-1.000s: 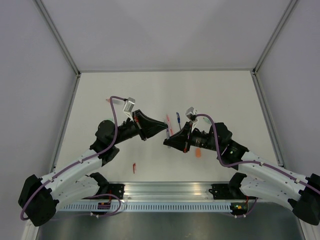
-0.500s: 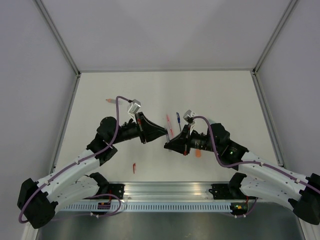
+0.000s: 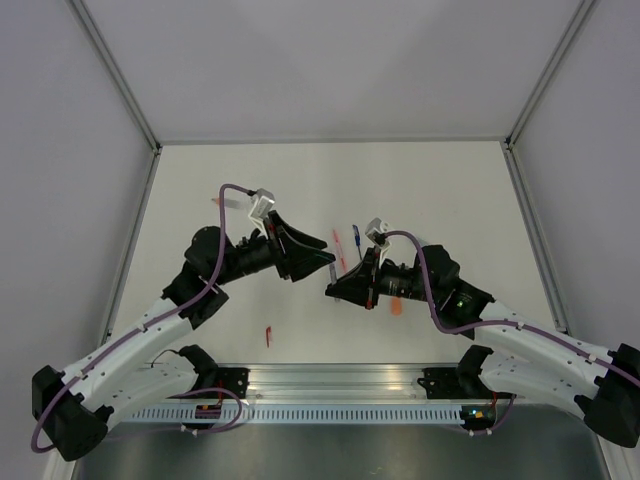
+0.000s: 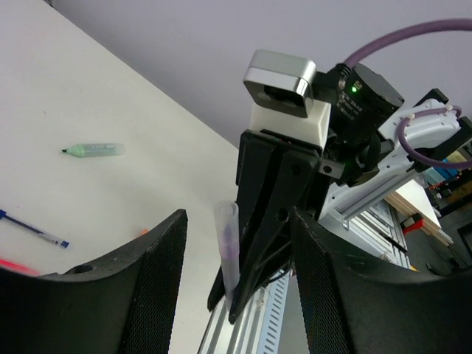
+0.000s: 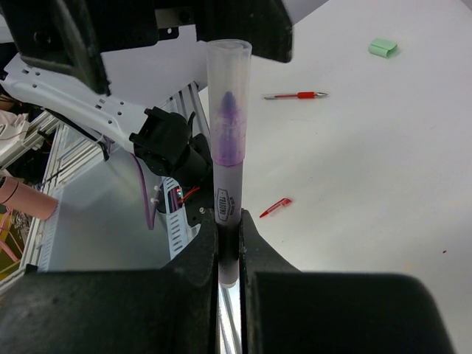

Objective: Insert the pens into the pen caps
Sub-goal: Insert the pen cap onto the pen, then press the pen cap onto the pen.

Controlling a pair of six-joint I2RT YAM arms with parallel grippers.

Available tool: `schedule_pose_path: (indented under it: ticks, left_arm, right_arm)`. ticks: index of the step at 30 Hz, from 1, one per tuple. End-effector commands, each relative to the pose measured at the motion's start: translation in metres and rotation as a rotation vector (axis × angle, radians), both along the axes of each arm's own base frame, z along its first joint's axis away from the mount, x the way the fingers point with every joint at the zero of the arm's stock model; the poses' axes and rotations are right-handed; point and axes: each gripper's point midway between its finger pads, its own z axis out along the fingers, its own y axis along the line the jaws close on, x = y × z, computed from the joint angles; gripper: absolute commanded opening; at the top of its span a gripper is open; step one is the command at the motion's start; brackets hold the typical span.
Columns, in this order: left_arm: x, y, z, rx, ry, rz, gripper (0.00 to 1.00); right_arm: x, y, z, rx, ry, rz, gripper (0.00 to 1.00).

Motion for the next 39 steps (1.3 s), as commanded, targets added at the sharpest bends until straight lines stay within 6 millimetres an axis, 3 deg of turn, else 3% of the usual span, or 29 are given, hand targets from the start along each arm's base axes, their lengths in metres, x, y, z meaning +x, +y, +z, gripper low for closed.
schedule_pose_path:
  ticks: [1,10,15,18,21,22,24,32,39]
  left_arm:
    - [0.014,-0.008,0.009,0.017,-0.016,0.019,0.63]
    - [0.009,-0.023,0.017,-0.052,-0.035,-0.071,0.6]
    - [0.005,-0.026,0.013,-0.056,-0.03,-0.107,0.49]
    - [0.001,-0.027,0.008,-0.064,-0.022,-0.133,0.4]
    - [-0.004,-0.029,0.001,-0.061,-0.006,-0.172,0.23]
    - [-0.005,-0.031,-0.003,-0.059,0.012,-0.185,0.12]
    - [-0.013,-0.032,-0.009,-0.06,0.027,-0.235,0.03]
    - [-0.021,-0.031,-0.038,-0.008,0.093,-0.272,0.02]
    - [-0.022,-0.033,-0.057,0.0,0.158,-0.288,0.02]
  right_arm:
    - [-0.008,0.005,0.025,0.071,-0.05,0.046,0.0]
    - [-0.009,0.005,0.026,0.076,-0.049,0.051,0.0]
    - [-0.009,0.005,0.025,0.075,-0.046,0.049,0.0]
    - [-0.008,0.005,0.025,0.076,-0.046,0.045,0.0]
    - [-0.007,0.005,0.025,0.075,-0.045,0.04,0.0]
    - [-0.007,0.005,0.025,0.075,-0.046,0.037,0.0]
    - [-0.005,0.005,0.025,0.073,-0.047,0.026,0.0]
    - [0.035,-0.009,0.04,-0.006,-0.116,-0.195,0.0]
    - [0.065,-0.011,0.08,0.009,-0.179,-0.326,0.0]
